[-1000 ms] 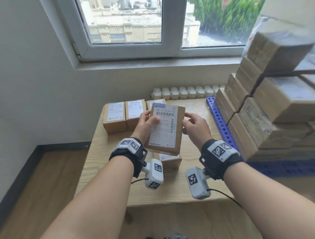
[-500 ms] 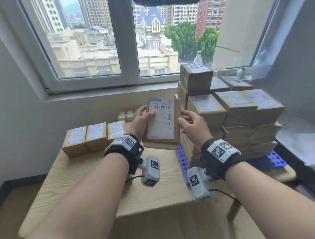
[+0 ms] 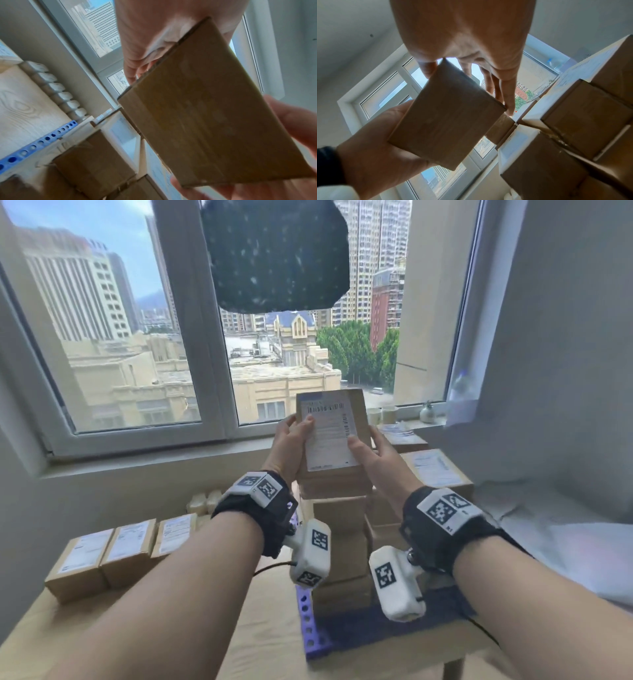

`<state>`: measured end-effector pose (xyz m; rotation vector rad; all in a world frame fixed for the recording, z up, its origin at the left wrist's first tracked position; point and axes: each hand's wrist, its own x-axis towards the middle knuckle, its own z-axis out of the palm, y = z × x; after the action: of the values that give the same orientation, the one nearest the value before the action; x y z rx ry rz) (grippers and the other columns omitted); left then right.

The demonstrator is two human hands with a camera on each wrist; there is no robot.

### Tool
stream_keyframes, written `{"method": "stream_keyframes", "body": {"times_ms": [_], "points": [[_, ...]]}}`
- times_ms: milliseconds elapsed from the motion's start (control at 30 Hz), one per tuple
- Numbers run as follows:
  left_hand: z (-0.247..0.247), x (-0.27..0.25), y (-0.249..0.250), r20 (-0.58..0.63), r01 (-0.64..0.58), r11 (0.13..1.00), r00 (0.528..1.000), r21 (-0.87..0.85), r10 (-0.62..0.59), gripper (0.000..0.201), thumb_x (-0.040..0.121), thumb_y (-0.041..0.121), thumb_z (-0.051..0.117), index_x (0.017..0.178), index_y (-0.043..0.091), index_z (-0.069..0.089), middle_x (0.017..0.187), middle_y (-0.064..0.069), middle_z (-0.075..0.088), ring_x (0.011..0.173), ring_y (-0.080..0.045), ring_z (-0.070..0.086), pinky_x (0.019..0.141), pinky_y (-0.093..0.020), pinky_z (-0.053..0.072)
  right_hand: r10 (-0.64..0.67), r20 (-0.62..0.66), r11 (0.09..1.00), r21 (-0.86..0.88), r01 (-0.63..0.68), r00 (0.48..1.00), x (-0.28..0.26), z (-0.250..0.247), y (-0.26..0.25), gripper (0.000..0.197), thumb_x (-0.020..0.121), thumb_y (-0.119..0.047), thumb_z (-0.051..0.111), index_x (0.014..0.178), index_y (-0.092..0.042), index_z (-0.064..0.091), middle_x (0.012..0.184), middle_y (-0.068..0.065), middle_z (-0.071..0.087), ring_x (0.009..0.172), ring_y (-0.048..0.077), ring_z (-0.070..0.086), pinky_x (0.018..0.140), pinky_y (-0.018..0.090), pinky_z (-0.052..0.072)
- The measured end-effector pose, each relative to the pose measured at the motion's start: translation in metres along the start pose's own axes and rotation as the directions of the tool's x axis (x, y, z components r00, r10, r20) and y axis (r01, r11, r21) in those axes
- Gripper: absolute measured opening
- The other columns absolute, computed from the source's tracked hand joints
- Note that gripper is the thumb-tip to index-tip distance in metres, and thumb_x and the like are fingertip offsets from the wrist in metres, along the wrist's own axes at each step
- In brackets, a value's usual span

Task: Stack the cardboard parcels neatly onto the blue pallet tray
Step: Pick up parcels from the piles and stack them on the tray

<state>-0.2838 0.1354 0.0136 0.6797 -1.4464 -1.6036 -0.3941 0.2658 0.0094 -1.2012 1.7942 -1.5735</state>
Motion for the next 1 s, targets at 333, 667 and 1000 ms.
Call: {"method": "stream_keyframes", "body": {"times_ms": [333, 667, 1000], "points": [[0.065, 0.066, 0.012, 0.155, -0.126, 0.971, 0.983, 0.204, 0.095, 0.039, 0.101, 0.031, 0.038, 0.132, 0.012, 0.052, 0.119, -0.016, 0.066, 0.095, -0.028, 0.068, 0.068, -0.029, 0.058, 0.029, -0.06, 0.997, 0.071, -0.025, 0.998, 0.072, -0.062, 0.002, 0.072, 0.09, -0.051, 0.056, 0.152, -0.028, 0.027, 0.136, -0.004, 0.049, 0.115, 0.018, 0.053, 0.099, 0.038, 0.044], [0.092, 0.169, 0.034, 0.132, -0.159, 0.919, 0.984, 0.362, 0.119, 0.024, 0.102, 0.034, 0.039, 0.095, 0.025, 0.061, 0.097, -0.001, 0.066, 0.097, -0.022, 0.062, 0.088, -0.037, 0.048, 0.044, -0.079, 0.997, 0.073, -0.038, 0.996, 0.184, -0.089, -0.005, 0.066, 0.08, -0.051, 0.054, 0.138, -0.02, 0.045, 0.116, 0.01, 0.063, 0.094, 0.027, 0.067, 0.07, 0.045, 0.06], [0.06, 0.238, -0.014, 0.03, -0.052, 0.392, 0.998, 0.919, 0.062, 0.057, 0.096, 0.057, 0.035, 0.149, 0.034, 0.036, 0.156, 0.002, 0.036, 0.144, -0.024, 0.03, 0.116, -0.054, 0.022, 0.215, -0.159, 0.976, 0.046, -0.211, 0.964, 0.256, -0.092, 0.035, 0.05, 0.092, -0.051, 0.045, 0.124, -0.014, 0.051, 0.106, 0.008, 0.06, 0.097, 0.026, 0.06, 0.088, 0.045, 0.053]]}}
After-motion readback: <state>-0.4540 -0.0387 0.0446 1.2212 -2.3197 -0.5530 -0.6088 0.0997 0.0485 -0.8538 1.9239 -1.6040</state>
